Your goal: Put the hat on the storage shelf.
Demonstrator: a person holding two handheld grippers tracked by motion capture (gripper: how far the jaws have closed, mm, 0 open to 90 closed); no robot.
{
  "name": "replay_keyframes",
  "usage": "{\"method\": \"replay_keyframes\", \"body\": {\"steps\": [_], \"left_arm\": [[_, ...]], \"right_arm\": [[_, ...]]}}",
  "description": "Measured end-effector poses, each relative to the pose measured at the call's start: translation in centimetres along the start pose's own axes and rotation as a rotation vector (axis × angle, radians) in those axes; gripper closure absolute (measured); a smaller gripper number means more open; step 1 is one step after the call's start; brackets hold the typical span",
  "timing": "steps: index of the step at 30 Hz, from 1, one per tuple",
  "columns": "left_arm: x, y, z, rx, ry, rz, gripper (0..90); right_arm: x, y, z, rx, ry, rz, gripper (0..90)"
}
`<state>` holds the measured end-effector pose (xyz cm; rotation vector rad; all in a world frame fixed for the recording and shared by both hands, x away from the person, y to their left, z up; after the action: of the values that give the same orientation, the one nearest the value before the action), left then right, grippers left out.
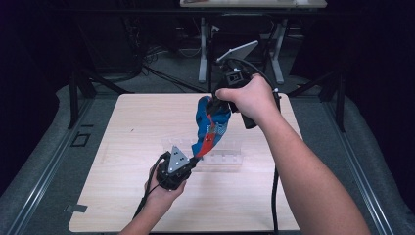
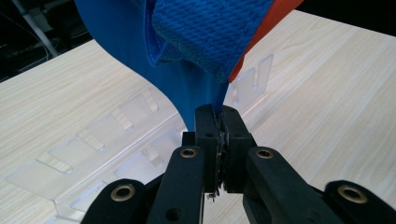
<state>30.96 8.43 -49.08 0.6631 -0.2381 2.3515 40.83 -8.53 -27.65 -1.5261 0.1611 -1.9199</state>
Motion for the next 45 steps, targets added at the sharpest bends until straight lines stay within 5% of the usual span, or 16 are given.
{"method": "replay_keyframes", "body": {"steps": [21,45], "left_arm": [[-1.1,-0.7,-1.4,0.035,-0.037,0.007,88.2],[-1.8,-1.5,-2.7,0.063,-0.070,0.000,88.4]], "right_arm": [[-2.6,1.4,0.0,-0.017,-0.009,0.020,89.7],[-4.8,4.1,-0.5,-0.057,-0.027,-0.024,89.6]]}}
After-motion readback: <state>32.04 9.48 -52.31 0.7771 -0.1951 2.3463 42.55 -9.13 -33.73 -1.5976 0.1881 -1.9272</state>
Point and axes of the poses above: each handheld gripper's, and its own axes: x roughly backward along the jaws, z roughly out of its top, y roughly to its right, the point moved 2 cm from there along -x, roughly forward along the jaws, and after that the axes turned 7 degrees about x, right-handed, at the moved point
